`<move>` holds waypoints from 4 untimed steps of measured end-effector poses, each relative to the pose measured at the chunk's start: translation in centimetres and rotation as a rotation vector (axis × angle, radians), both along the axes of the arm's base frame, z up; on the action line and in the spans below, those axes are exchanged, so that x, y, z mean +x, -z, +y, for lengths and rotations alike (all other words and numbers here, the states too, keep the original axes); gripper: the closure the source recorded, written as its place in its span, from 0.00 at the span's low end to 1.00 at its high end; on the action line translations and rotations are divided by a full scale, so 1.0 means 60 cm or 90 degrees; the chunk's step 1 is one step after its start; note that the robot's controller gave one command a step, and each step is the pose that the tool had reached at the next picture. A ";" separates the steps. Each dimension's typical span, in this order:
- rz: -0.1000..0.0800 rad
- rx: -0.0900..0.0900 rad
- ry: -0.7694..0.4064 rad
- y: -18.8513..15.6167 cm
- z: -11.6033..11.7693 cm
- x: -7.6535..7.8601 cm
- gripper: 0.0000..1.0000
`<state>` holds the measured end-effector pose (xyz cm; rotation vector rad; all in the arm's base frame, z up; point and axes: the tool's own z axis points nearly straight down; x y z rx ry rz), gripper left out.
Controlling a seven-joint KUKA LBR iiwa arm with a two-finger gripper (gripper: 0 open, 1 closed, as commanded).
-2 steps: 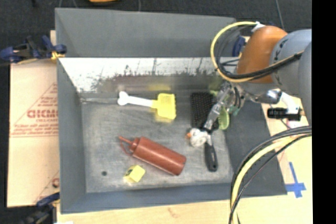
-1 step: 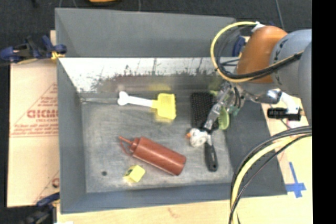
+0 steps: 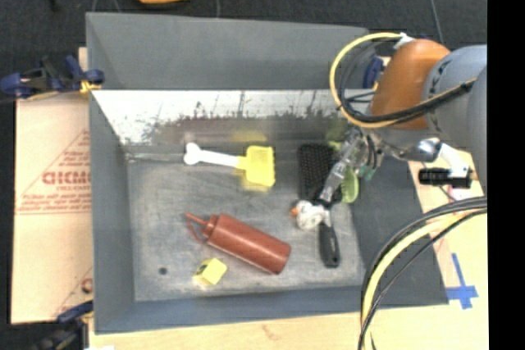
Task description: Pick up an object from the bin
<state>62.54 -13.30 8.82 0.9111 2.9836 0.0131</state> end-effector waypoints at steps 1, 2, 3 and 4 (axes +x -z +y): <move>0.005 0.000 -0.001 -0.021 0.000 -0.001 1.00; 0.011 0.000 -0.001 -0.038 -0.001 -0.003 1.00; 0.016 0.000 -0.001 -0.067 -0.001 -0.007 1.00; 0.015 0.000 -0.001 -0.099 -0.003 -0.006 1.00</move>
Offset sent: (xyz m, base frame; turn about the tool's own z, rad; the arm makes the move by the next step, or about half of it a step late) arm 0.0000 0.0002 0.0875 -0.0001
